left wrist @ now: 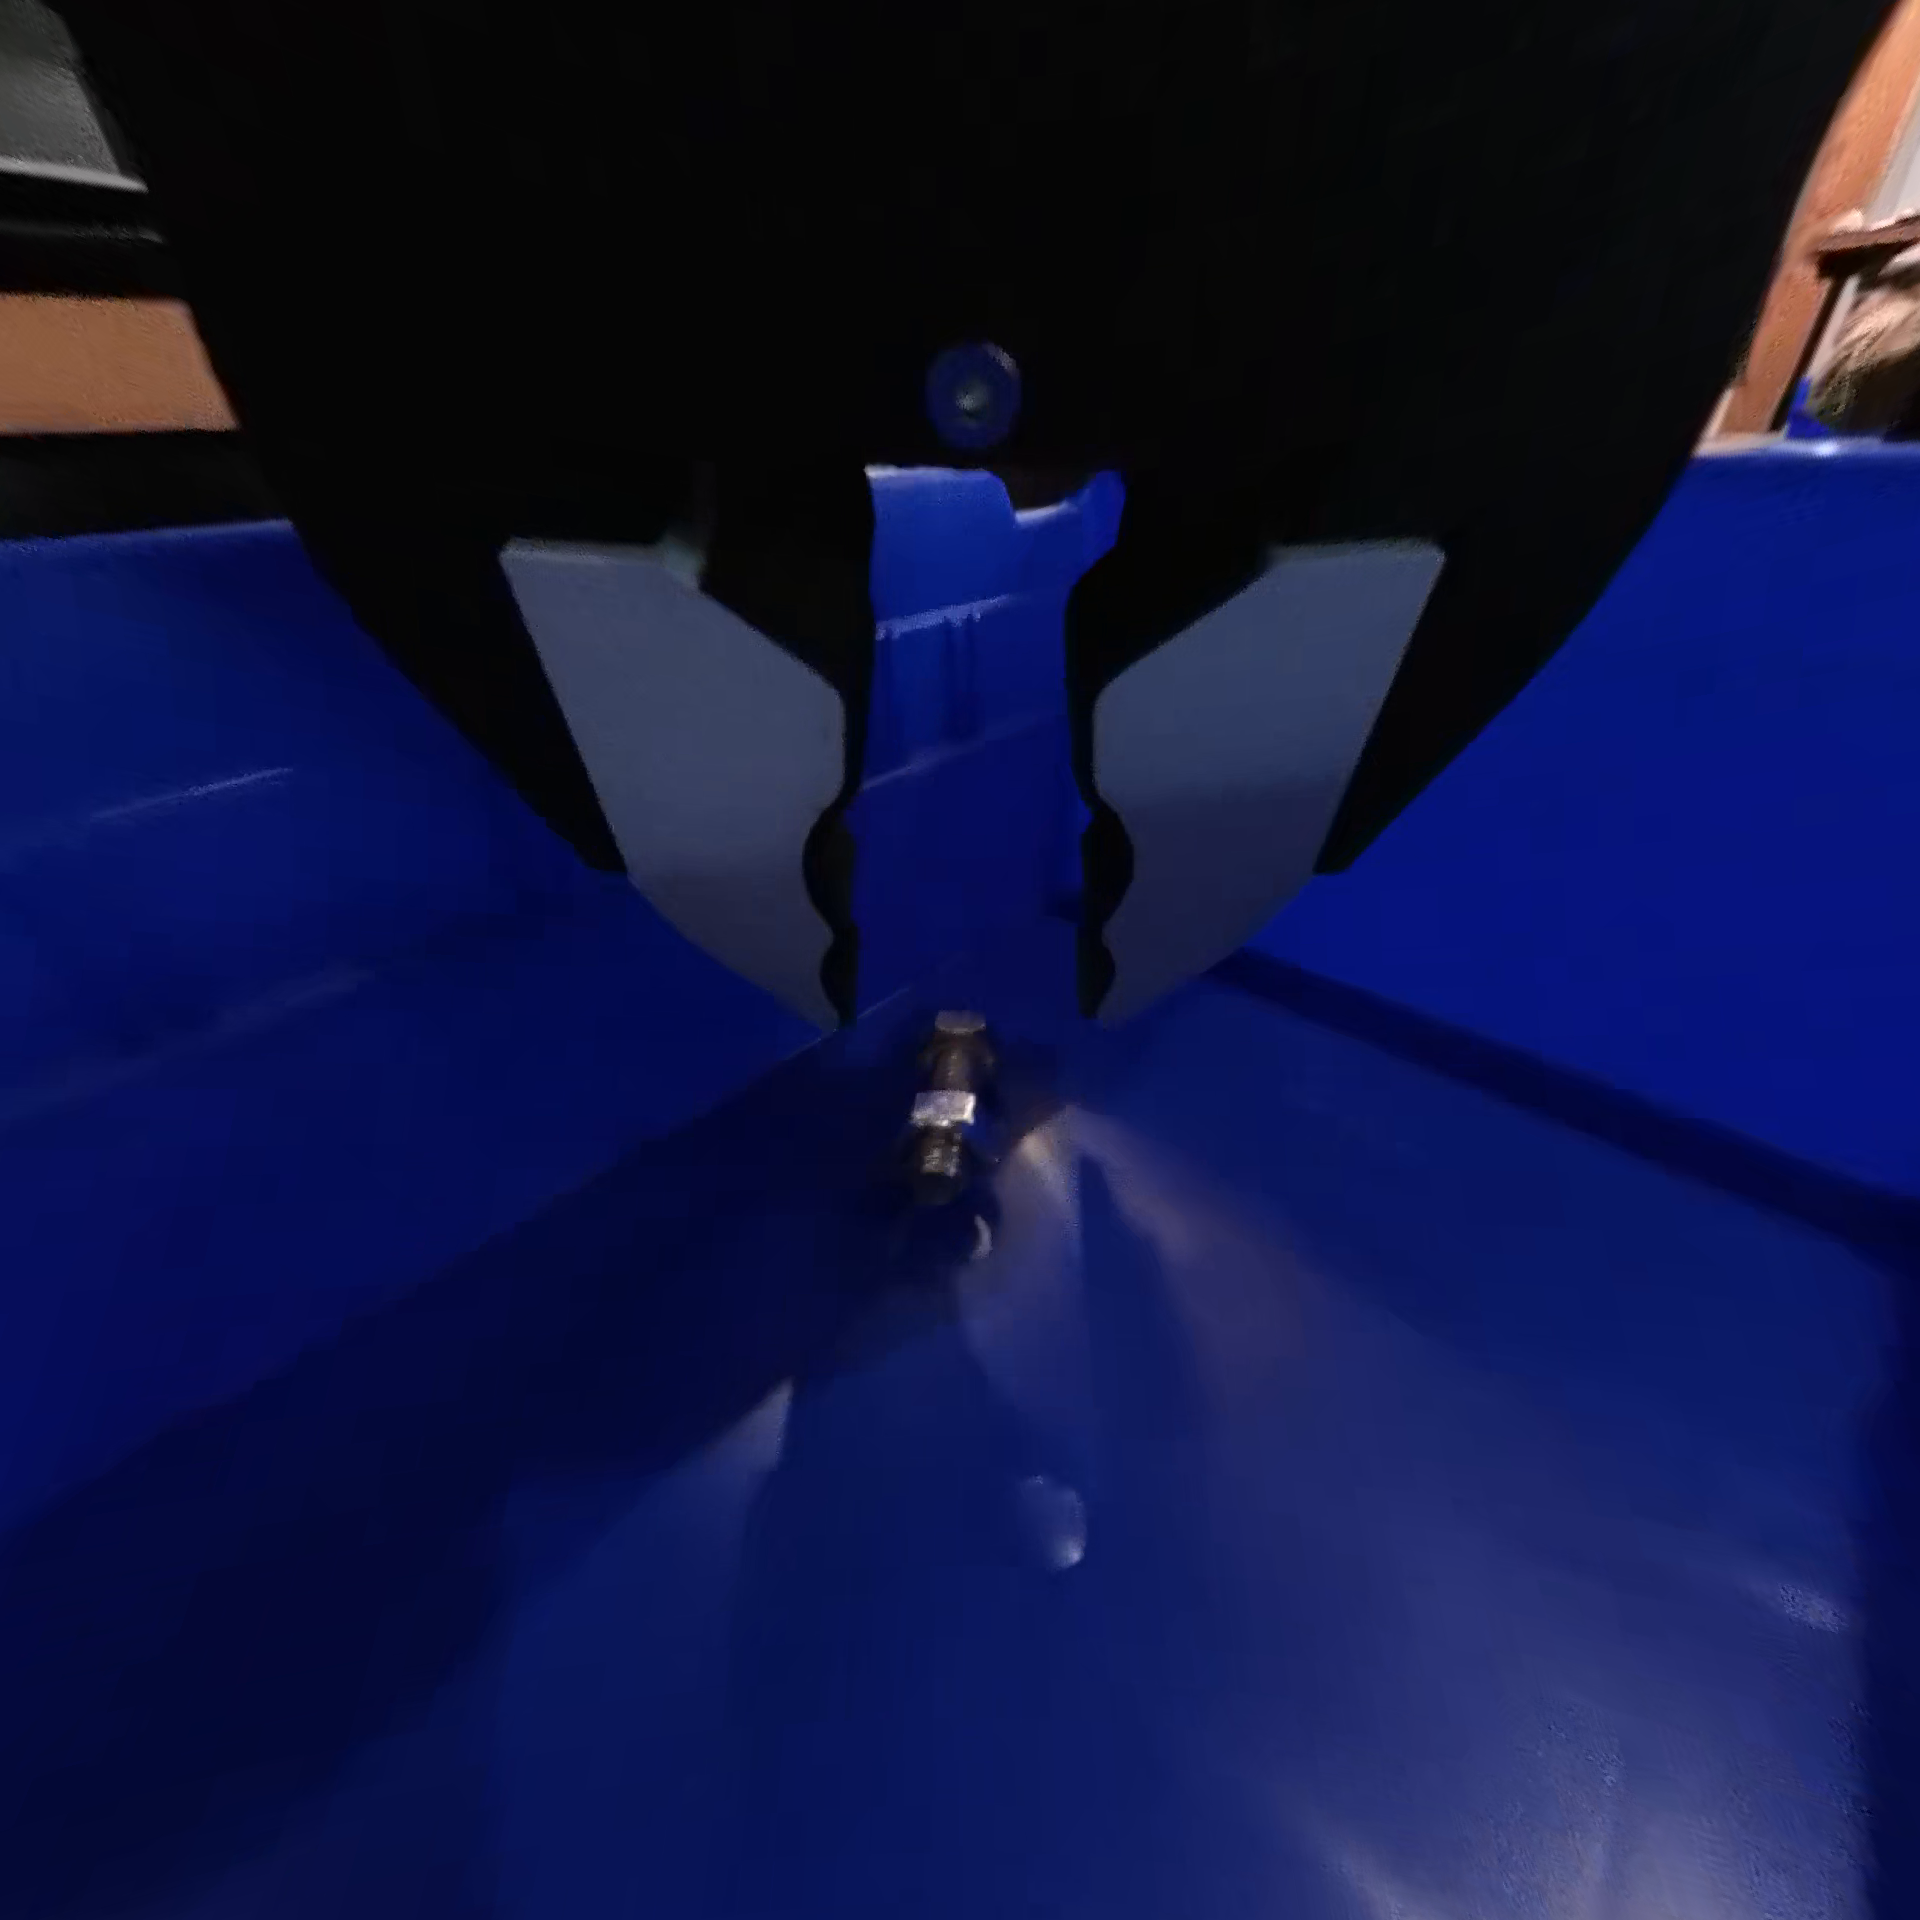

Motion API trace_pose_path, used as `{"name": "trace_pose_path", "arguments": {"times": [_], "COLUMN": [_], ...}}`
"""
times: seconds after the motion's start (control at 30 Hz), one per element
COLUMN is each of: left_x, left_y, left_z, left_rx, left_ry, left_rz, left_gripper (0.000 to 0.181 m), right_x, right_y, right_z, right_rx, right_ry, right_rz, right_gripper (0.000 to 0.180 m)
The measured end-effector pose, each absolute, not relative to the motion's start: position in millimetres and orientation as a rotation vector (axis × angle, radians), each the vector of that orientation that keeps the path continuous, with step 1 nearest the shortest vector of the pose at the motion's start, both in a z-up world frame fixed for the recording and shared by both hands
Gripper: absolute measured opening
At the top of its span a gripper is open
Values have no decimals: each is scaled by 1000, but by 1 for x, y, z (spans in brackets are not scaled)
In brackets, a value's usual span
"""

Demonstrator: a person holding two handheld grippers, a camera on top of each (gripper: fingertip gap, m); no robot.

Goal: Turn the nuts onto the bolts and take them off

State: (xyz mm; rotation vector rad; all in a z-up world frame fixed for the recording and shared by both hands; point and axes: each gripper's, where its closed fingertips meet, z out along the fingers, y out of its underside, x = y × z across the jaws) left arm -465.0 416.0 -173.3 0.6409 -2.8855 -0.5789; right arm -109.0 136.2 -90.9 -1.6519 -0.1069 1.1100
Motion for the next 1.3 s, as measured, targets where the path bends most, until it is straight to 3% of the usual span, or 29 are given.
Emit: {"name": "trace_pose_path", "arguments": {"times": [0.17, 0.23, 0.53, 0.83, 1.07, 1.3], "left_x": [-462, -462, -462, -403, -338, -245], "left_y": [410, 413, 417, 387, 328, 237], "left_z": [-191, -191, -185, -118, -46, 15], "left_rx": [660, 693, 978, 1985, 2709, 2732], "left_ry": [-2911, -2900, -2875, -3006, -2883, -2645], "left_rz": [-498, -485, -655, -426, 453, 1678], "left_gripper": [39, 18, 15, 14, 14, 13], "right_x": [-110, -110, -111, -111, -114, -125], "right_y": [139, 138, 135, 129, 127, 131], "right_z": [-90, -90, -92, -93, -84, -76], "right_rx": [-1651, -1653, -1660, -1657, -1627, -1646], "right_ry": [-97, -100, -111, -144, -205, -452], "right_rz": [1129, 1133, 1135, 1094, 1048, 888], "right_gripper": [24, 24, 20, 17, 17, 20]}}
